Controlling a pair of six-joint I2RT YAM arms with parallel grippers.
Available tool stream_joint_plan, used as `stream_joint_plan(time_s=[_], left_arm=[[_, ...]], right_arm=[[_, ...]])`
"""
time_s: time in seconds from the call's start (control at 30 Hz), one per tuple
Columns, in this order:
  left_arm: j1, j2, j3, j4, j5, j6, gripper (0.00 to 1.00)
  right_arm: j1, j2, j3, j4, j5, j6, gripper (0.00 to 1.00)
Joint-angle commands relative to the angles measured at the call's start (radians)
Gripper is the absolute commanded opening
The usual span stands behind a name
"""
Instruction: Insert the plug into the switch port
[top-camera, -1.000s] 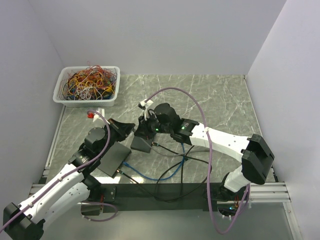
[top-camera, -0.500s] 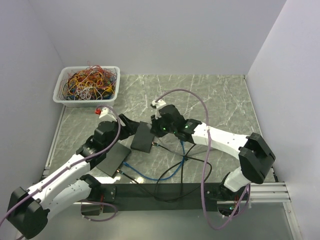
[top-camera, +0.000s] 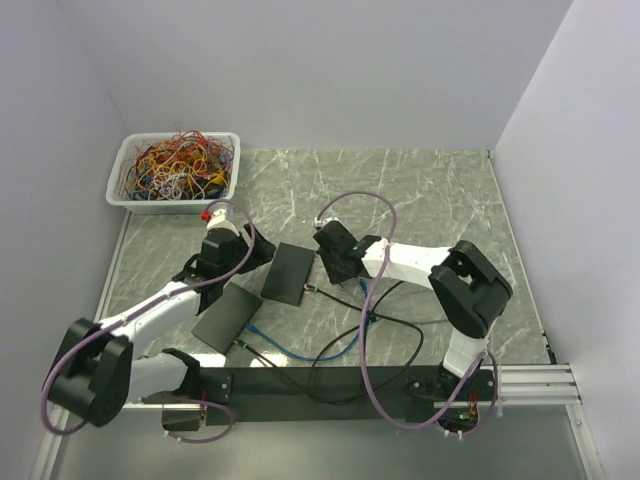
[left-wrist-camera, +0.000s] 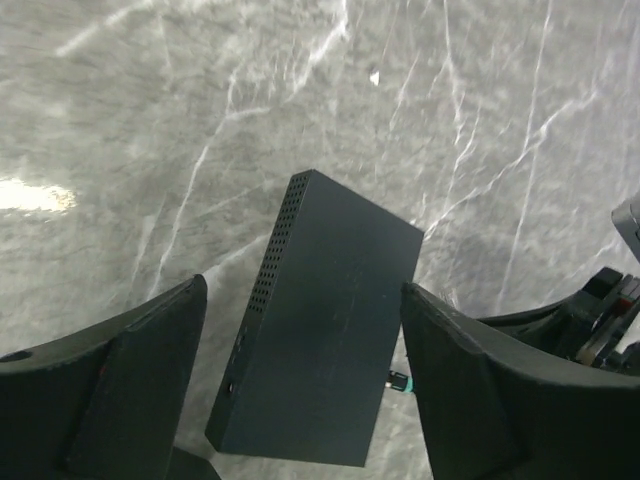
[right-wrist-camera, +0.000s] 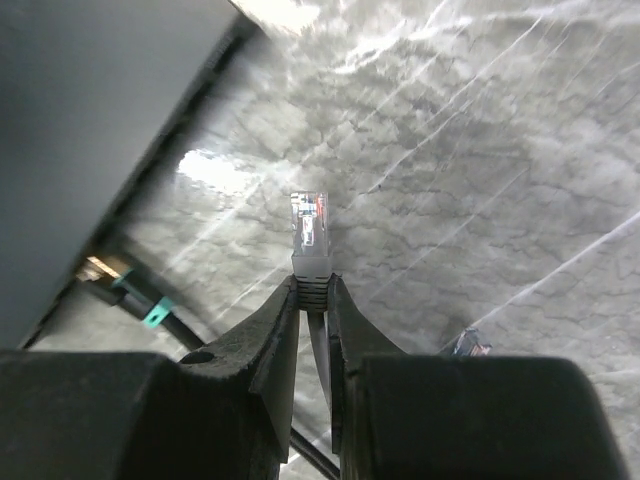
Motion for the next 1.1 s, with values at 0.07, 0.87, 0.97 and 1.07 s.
stream_joint_plan(time_s=[0.07, 0.87, 0.97, 1.07], left_arm=[[0.007, 0.104, 0.041, 0.182, 0.086, 0.07, 0.8], [0.007, 0.525, 0.17, 0.359, 0.254, 0.083, 0.64], [0.005, 0.543, 0.162, 0.38, 0.27, 0.074, 0.63], [0.005, 0.551, 0.157, 0.395, 0.28, 0.069, 0.63]], right_arm=[[0.007, 0.021, 0.074, -0.047, 0.011, -0.004, 0.0], [0.052, 0.124, 0.183, -0.087, -0.091, -0.038, 0.0], [0.05, 0.127, 0.201, -0.087, -0.118, -0.038, 0.0], [0.052, 0.135, 0.216, -0.087, -0.137, -0.038, 0.0]])
